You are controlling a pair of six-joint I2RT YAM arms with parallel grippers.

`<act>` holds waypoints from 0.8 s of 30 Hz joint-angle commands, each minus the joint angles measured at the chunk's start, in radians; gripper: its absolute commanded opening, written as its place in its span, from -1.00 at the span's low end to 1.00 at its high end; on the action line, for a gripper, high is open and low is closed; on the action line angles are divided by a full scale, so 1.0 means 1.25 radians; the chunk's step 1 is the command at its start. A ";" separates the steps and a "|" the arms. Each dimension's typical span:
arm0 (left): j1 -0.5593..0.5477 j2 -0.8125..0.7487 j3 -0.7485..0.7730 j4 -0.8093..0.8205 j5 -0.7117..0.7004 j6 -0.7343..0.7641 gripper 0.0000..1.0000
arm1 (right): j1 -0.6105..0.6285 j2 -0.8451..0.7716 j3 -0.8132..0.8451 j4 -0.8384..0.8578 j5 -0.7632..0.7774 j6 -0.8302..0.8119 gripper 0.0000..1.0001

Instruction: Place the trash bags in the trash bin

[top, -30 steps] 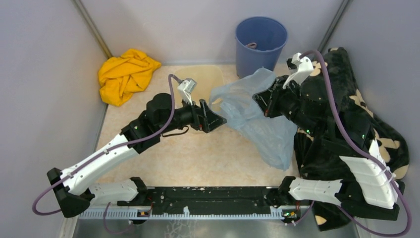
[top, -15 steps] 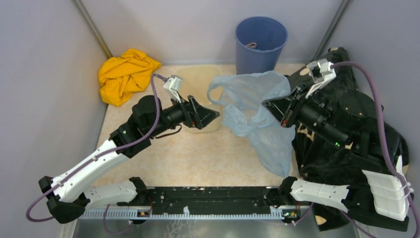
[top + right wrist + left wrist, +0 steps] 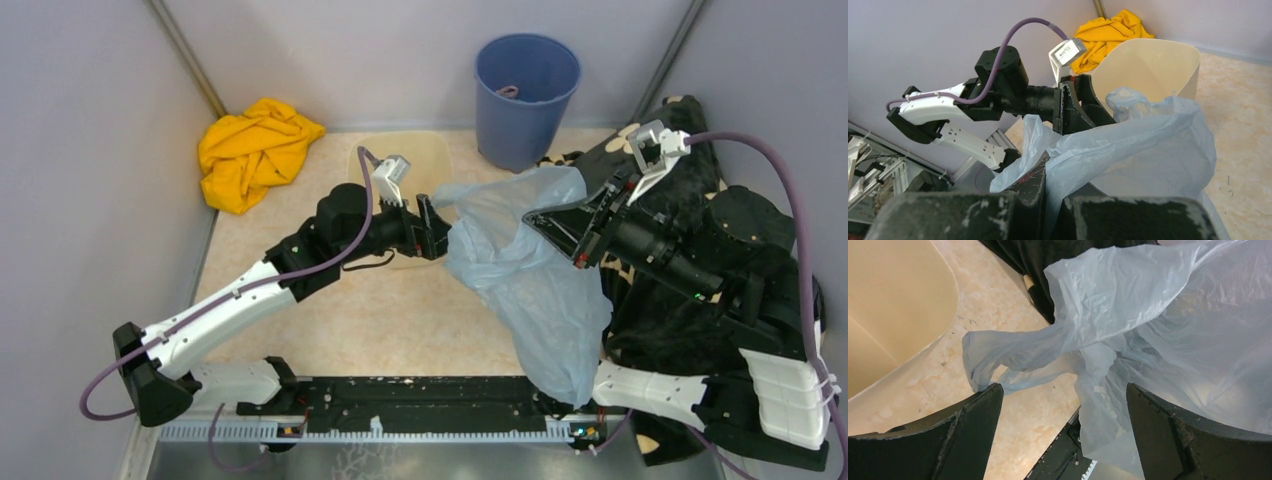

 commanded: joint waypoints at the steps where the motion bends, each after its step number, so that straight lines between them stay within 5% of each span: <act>1: 0.003 -0.008 0.013 0.051 0.029 -0.018 0.97 | 0.007 -0.012 -0.007 0.056 -0.032 -0.018 -1.00; 24: 0.007 0.010 0.024 -0.002 0.149 0.009 0.97 | 0.007 -0.014 -0.012 0.068 -0.029 -0.042 -1.00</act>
